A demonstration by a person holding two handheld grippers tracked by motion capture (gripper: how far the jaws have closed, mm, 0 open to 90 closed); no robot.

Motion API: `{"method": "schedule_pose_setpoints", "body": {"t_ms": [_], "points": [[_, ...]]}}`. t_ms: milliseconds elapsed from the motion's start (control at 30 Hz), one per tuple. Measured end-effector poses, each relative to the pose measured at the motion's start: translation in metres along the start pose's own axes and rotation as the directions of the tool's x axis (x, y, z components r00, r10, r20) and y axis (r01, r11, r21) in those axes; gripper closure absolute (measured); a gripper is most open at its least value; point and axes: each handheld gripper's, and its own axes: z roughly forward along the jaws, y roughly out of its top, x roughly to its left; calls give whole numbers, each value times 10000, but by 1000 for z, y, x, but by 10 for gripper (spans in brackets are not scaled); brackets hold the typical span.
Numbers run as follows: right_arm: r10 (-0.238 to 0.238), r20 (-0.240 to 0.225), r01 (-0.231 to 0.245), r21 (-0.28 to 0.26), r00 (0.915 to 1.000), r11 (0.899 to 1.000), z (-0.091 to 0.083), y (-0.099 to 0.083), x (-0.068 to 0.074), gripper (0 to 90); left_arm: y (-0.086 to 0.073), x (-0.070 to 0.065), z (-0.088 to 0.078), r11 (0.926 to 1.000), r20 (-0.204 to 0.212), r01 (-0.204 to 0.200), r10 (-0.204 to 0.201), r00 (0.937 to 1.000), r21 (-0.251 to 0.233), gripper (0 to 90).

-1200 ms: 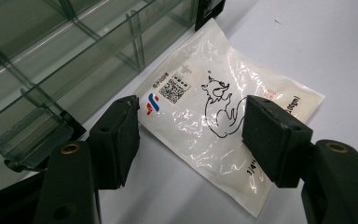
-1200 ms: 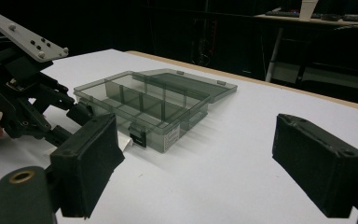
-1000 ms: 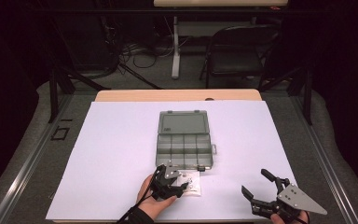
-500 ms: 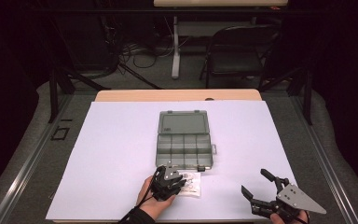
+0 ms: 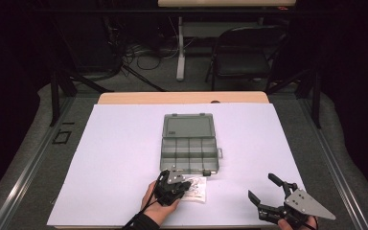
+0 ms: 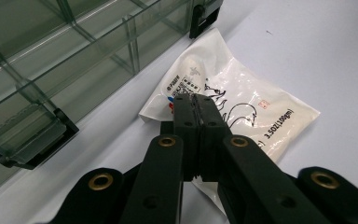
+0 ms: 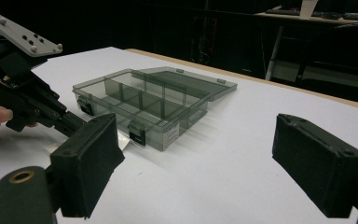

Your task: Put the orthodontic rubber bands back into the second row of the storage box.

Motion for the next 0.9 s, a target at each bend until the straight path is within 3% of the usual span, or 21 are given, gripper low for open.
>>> {"method": "schedule_pose_setpoints", "body": {"t_ms": [200,400,900], "points": [[16,9,-16,-42,10000,10000,0,0,0,142,1,1,-5,10000,12,-22,22,10000,-67,898],[16,-5,-16,-51,10000,10000,0,0,0,142,4,4,-19,9991,-80,36,-39,10000,-430,900],[36,-16,-36,-21,10000,10000,0,0,0,142,11,15,-52,9885,-365,301,-358,9987,-1481,900]]}}
